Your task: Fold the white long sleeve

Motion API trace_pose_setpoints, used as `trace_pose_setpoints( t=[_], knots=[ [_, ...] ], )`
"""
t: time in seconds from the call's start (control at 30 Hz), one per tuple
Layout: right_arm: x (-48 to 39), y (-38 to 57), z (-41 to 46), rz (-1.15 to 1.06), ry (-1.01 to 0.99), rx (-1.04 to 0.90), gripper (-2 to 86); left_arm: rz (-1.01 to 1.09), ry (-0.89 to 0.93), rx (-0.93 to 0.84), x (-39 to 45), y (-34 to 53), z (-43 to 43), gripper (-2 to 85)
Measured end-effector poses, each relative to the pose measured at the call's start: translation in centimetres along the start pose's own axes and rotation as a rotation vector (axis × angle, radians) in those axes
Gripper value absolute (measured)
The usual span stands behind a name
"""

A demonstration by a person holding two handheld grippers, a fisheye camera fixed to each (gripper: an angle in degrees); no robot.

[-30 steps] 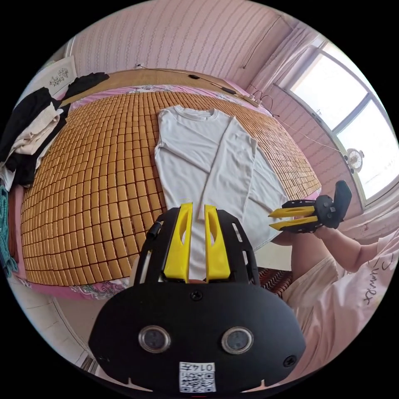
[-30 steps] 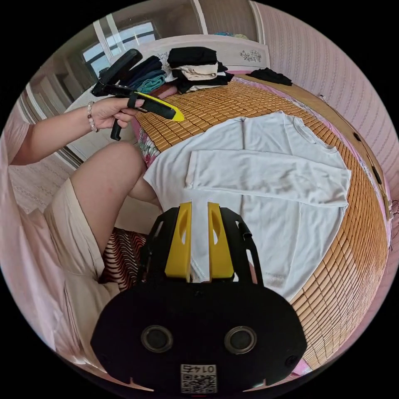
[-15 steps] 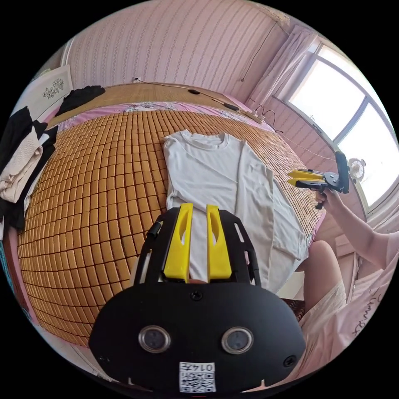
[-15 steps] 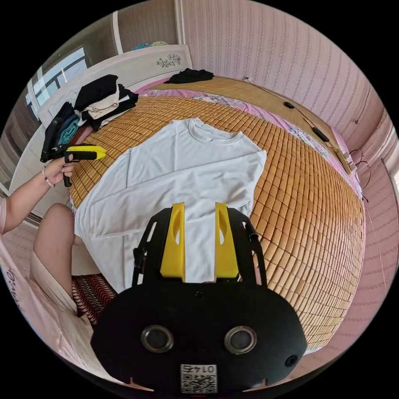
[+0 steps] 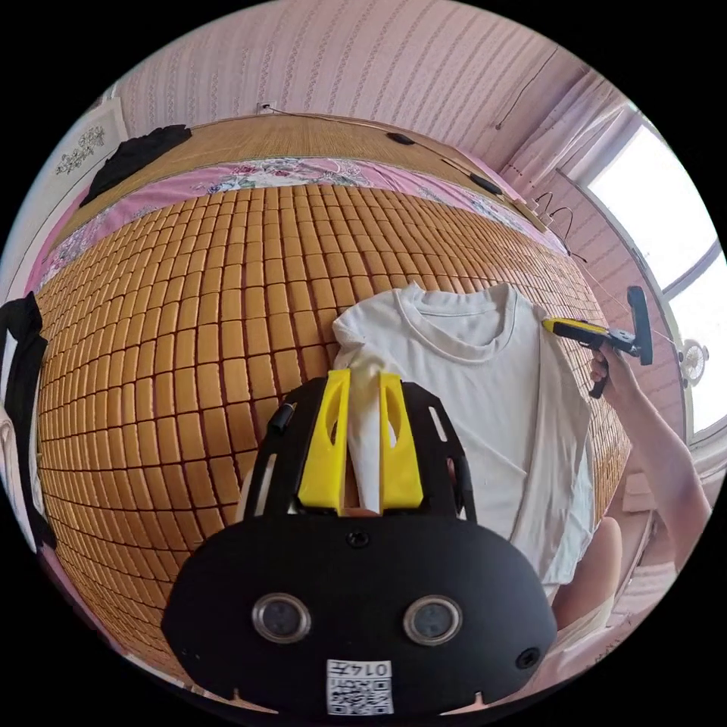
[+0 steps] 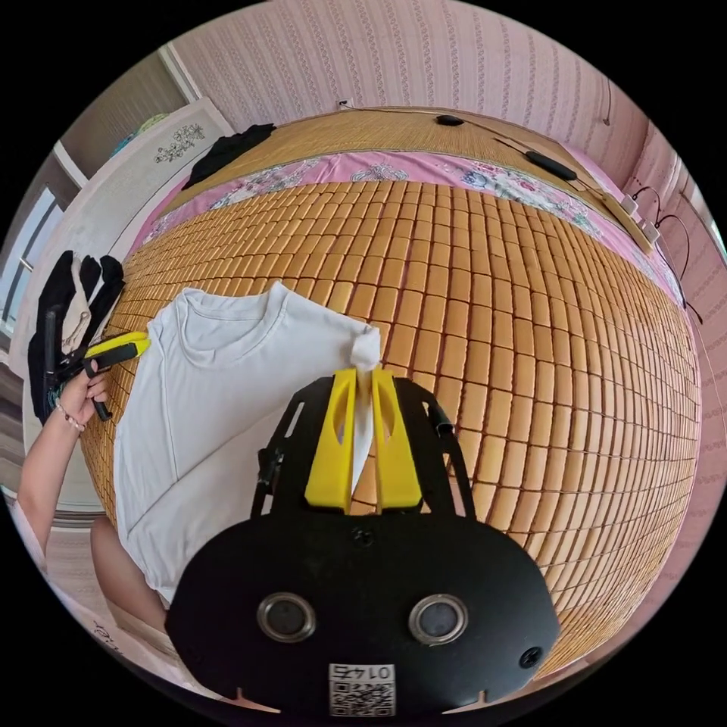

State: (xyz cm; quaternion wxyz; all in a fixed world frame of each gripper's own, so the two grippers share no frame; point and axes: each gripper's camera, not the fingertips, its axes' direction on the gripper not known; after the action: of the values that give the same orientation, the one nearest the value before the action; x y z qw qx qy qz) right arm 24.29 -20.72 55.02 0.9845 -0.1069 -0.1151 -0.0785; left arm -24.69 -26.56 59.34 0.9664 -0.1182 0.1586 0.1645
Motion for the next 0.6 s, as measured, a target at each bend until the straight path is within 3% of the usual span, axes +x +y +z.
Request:
trace_pose_setpoints(
  t=[0.3,0.43,0.6],
  knots=[
    [3.7,-3.7,-6.0,0.138,-0.067,0.185,-0.7,-0.060,0.031,0.231,-0.9,-2.3,-6.1,-1.0],
    [1.4,-2.3,-11.1,0.014,-0.081,0.272,-0.7,0.002,0.080,0.296,0.1,-0.7,-10.0,-1.0],
    [-1.2,5.4,-18.7,-0.139,-0.190,0.357,-0.7,0.161,0.180,0.315,2.3,7.7,-16.8,-1.0]
  ],
)
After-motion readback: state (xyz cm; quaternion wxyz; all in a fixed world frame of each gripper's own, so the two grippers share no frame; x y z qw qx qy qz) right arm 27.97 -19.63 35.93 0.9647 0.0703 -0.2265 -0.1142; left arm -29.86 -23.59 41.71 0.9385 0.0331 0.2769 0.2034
